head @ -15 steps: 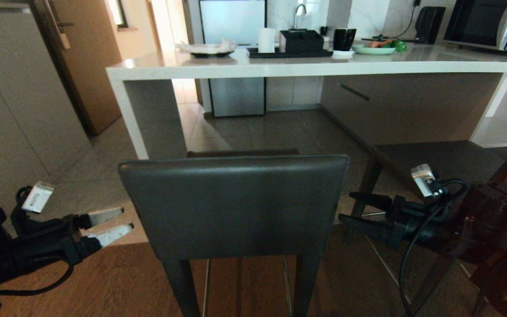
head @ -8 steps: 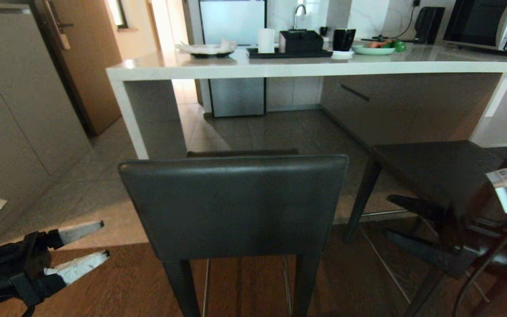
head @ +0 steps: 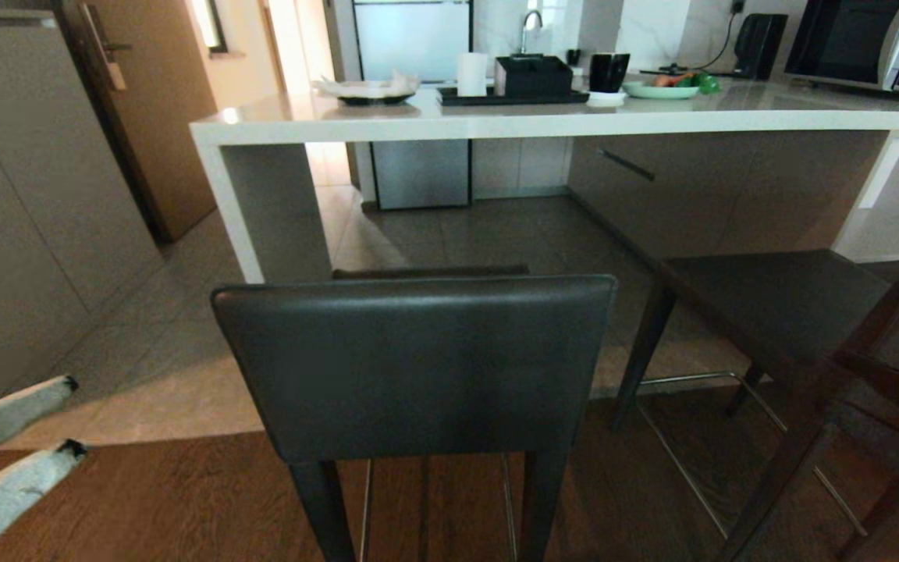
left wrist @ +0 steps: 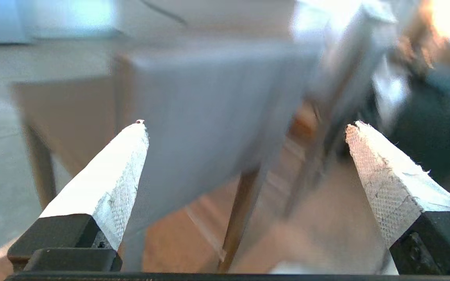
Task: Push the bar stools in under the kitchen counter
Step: Push the gray chair back under the dining table
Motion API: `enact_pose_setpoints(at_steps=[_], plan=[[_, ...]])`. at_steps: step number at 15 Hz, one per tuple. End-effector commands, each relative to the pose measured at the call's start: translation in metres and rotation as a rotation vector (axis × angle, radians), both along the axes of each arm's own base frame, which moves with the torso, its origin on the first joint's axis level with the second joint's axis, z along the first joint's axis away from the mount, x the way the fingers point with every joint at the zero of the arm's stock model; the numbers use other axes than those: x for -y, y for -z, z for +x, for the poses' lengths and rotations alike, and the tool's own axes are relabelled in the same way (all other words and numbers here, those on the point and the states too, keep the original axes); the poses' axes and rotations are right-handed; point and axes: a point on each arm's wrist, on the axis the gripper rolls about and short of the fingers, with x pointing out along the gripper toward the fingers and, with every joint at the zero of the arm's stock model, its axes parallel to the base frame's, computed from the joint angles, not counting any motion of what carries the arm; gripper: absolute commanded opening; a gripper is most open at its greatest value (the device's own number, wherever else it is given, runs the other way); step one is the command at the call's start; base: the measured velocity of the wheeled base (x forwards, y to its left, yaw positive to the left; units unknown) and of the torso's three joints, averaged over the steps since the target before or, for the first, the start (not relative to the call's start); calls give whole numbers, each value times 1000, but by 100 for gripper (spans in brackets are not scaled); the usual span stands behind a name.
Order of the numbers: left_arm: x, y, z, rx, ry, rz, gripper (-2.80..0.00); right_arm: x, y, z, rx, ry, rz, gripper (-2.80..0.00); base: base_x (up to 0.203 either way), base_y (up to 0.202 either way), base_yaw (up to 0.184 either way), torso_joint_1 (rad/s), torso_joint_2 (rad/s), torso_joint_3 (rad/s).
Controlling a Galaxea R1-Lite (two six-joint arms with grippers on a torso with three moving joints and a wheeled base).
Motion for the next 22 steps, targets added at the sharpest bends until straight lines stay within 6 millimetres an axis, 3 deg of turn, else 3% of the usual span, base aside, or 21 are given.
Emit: enact_pose_setpoints(at_steps=[1,3,5,9,15,18,20,22], plan=[[-2,-6,-24,55,-205,18,0,5,0,-23,-14,179,0,0,0,0,0,0,0,0],[-9,-5,-32,17,-366,42,0,7,1,-40,-52,295,-27,0,0,0,0,0,0,0],[-6,-7,-37,-72,-382,7,0,8,3,-63,-155,384,-45,0,0,0,0,0,0,0],[25,-40,-59,-188,-84,-37,0,9,5,-101,-267,581,-60,0,0,0,0,0,0,0],[42,-81,-86,-275,488,11,0,2,0,-126,-142,473,-56,0,0,0,0,0,0,0],[45,-81,-123,-264,727,50,0,1,-9,-130,-102,436,-74,0,0,0,0,0,0,0],[47,-68,-147,-214,728,77,0,1,-10,-129,-102,392,-78,0,0,0,0,0,0,0],[49,-60,-154,-163,706,92,0,2,-13,-127,-108,326,-82,0,0,0,0,0,0,0]])
